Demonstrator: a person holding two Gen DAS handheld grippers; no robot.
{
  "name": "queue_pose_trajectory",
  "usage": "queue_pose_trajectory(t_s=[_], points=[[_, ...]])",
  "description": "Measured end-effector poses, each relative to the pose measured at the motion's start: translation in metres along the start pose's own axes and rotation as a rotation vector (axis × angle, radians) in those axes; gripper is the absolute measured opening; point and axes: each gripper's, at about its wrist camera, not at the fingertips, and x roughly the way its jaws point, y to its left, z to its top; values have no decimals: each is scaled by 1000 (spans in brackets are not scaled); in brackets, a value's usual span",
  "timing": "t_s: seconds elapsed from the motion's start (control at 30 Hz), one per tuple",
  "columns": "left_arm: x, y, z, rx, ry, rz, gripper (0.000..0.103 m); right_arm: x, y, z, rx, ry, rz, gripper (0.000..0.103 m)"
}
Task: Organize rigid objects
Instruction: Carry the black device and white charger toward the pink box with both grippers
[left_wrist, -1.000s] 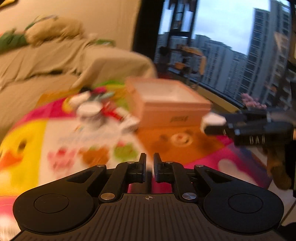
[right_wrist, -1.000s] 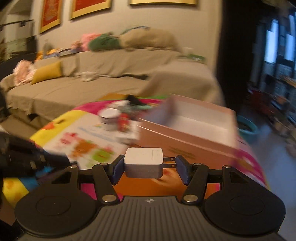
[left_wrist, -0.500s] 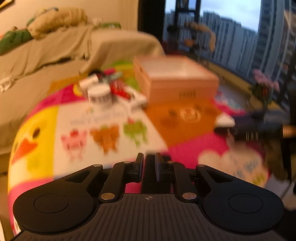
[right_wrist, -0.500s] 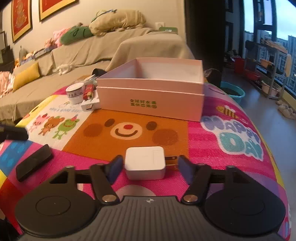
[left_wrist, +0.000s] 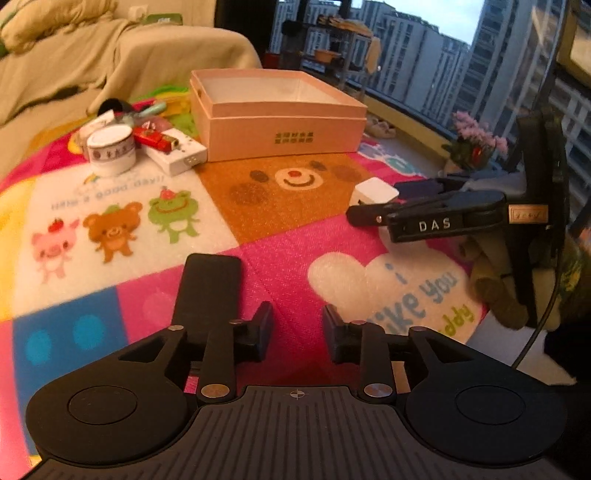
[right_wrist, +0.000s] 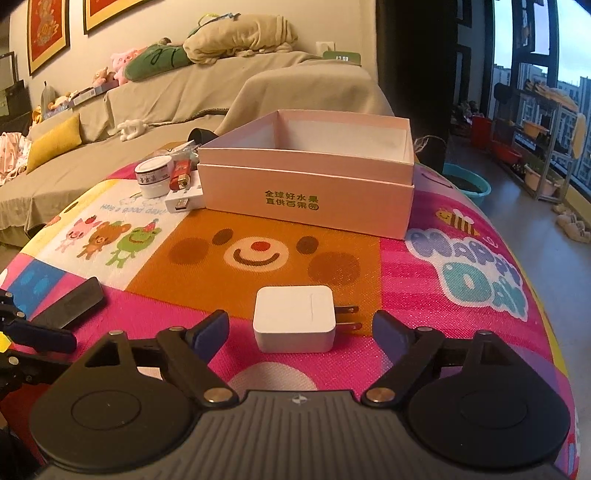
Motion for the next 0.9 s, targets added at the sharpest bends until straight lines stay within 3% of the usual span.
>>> queue_pose_trajectory(t_s=[0.1,0.17,0.33,0.47,0.57,0.63,0.73,0.77,0.87,0.9], points=[[0,5,1,-48,0,-23,34,1,0,0,-3,2,2,87],[1,5,4,-74,5,-39,41,2,1,0,-6,3,0,87],[7,-17,5,31,11,-43,76,2,3,-1,-14,5,-6,88],[2,-23,4,91,-23,18,72,2,3,-1,-13,4,-5,88],[-9,-17,3,144,-86,184,72,3,3,-1,-12,3,-5,88],[-10,-3,4,112,-72,252,72,3,3,-1,-13,3,-5,88],[-2,18,0,-3,-8,247,73,3,3,-1,-13,2,-5,88],[-3,18,-2,-10,-42,240,73,3,3,-1,-13,2,-5,88],[1,6,-6,72,-48,268,73,3,3,-1,-15,3,-6,88],[0,5,-6,83,-51,250,62,3,3,-1,-16,3,-8,88]])
